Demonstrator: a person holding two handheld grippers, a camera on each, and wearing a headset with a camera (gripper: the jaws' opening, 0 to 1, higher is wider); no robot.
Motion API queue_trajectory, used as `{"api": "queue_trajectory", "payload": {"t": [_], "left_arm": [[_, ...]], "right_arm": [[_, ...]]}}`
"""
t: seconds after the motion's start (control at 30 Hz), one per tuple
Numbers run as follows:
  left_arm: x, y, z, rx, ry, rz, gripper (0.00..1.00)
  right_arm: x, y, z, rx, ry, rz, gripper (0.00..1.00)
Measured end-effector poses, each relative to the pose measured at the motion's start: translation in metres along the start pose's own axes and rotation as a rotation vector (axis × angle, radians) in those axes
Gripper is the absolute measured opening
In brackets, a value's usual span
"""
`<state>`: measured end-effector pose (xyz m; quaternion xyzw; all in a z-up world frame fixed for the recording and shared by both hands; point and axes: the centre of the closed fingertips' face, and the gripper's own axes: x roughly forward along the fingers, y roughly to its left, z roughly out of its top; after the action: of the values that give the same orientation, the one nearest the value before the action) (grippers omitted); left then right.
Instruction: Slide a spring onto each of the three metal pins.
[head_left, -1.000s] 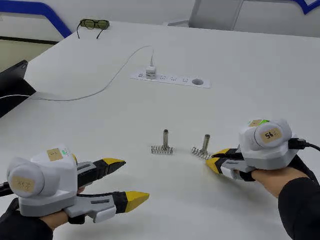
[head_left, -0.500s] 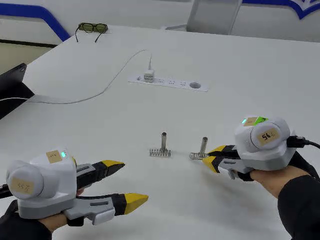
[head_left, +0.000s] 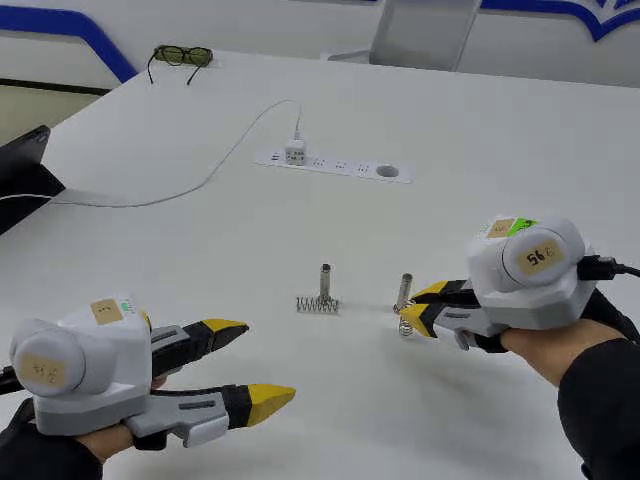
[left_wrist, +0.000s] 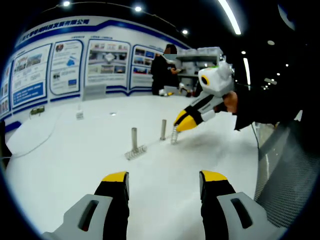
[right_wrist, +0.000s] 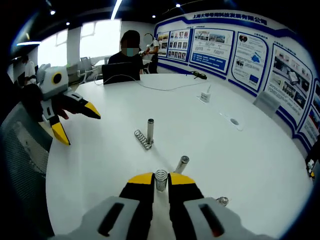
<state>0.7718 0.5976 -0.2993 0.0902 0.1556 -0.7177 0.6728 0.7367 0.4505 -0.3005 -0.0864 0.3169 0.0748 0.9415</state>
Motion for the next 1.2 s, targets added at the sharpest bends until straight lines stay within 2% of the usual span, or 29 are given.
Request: {"api": "queue_trajectory", "payload": {"t": [0.57,1.2], "left_arm": [[-0.0006,-0.0014,0.0020,0.000,-0.003,0.006,0.58],[-0.0008,-0.0022,0.0040,-0.001,-0.011,0.006,0.58]], "right_arm": [[-0.0018,0.0025,0.0027,0.022,-0.003,0.011,0.12],[-0.0093,-0.0009,0.0095,0.040,-0.016,0.000,0.12]]}}
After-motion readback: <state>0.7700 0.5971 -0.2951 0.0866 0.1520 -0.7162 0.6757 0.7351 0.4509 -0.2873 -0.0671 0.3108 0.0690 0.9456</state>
